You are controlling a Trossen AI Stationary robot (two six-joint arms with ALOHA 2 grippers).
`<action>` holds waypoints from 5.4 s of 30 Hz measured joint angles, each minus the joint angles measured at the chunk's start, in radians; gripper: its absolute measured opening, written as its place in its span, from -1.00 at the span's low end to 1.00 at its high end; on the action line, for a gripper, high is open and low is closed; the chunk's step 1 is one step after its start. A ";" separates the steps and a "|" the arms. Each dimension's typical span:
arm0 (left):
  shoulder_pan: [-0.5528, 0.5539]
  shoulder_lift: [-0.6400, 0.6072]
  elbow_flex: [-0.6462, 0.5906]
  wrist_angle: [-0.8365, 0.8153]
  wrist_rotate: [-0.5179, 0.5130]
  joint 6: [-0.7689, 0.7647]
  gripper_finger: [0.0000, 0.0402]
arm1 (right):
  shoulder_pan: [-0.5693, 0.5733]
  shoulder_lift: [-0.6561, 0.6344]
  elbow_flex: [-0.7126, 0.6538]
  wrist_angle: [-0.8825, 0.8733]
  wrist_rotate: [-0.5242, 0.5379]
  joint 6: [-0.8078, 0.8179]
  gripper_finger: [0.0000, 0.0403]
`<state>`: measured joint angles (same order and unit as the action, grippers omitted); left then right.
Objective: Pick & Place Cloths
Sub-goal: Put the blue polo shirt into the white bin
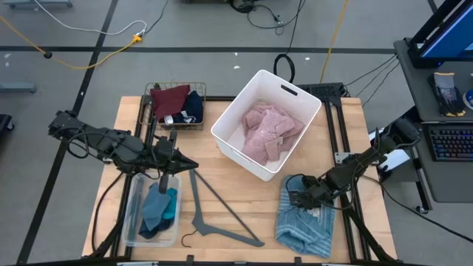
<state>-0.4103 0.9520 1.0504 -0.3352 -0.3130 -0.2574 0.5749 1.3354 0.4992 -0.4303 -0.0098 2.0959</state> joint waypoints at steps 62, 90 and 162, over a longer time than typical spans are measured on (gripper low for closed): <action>-0.050 0.004 0.000 0.060 0.022 0.025 -0.91 | -0.059 -0.087 0.814 0.486 0.382 -1.609 -0.94; -0.089 -0.110 -0.319 0.444 -0.055 0.093 -0.91 | -0.188 -0.351 0.814 0.456 1.109 -1.964 -0.94; -0.089 -0.633 -0.719 0.375 -0.088 0.143 -0.91 | -0.988 0.201 0.814 -0.172 0.007 -1.069 -0.50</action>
<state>-0.4988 0.3191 0.3309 0.0399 -0.4007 -0.1143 -0.4129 1.5360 1.3136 -0.6027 -0.0032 1.0265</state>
